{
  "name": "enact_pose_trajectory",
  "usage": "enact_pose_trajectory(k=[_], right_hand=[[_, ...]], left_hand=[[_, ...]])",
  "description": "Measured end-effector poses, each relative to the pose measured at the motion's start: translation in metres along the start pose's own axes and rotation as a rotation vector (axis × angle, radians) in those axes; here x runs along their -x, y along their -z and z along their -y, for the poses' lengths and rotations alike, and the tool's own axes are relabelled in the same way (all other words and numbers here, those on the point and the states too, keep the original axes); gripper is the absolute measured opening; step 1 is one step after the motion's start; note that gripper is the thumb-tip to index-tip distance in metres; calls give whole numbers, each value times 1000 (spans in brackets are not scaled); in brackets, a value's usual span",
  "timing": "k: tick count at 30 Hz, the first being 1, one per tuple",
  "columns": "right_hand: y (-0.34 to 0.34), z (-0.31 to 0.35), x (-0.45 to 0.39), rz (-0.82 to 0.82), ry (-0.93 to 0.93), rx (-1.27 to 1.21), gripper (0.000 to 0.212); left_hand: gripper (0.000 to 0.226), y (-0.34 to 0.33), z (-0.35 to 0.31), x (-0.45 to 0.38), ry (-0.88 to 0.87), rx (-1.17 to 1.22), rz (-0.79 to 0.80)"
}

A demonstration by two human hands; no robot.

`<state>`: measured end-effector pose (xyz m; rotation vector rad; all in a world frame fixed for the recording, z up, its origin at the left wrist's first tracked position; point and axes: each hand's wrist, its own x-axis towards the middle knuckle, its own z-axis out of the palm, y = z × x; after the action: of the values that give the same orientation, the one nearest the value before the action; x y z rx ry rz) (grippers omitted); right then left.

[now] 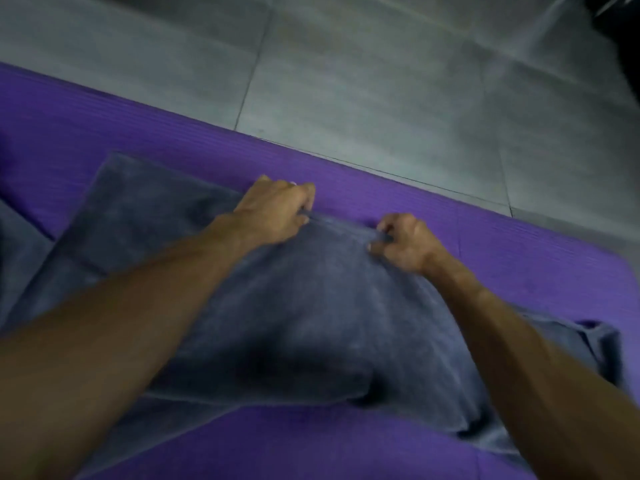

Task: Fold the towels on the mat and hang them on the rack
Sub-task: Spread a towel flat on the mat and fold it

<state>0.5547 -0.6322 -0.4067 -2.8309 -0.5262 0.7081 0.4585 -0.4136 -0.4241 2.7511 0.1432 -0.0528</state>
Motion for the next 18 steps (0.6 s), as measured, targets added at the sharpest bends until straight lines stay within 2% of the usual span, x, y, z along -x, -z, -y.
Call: enact_pose_trajectory(k=[2,3,6,8,13,18], right_hand=[[7,12,-10,-95,6,67,16],[6,17,-12,-86,1,128,21],[3,17,-8,-15,84,267,56],[17,-4,8,-31,95,245,65],[65,-139,57,-63,6,344,45],[80,-275,86,-69,-150,391,39]], left_hand=[[27,3,6,-6,70,53,3],[34,3,6,-8,97,24,42],[44,-1,-2,-13,83,-198,143],[51,5,-22,-17,-7,-279,175],[49,2,-122,-42,-260,-228,246],[50,-59,-229,-70,-266,-62,285]])
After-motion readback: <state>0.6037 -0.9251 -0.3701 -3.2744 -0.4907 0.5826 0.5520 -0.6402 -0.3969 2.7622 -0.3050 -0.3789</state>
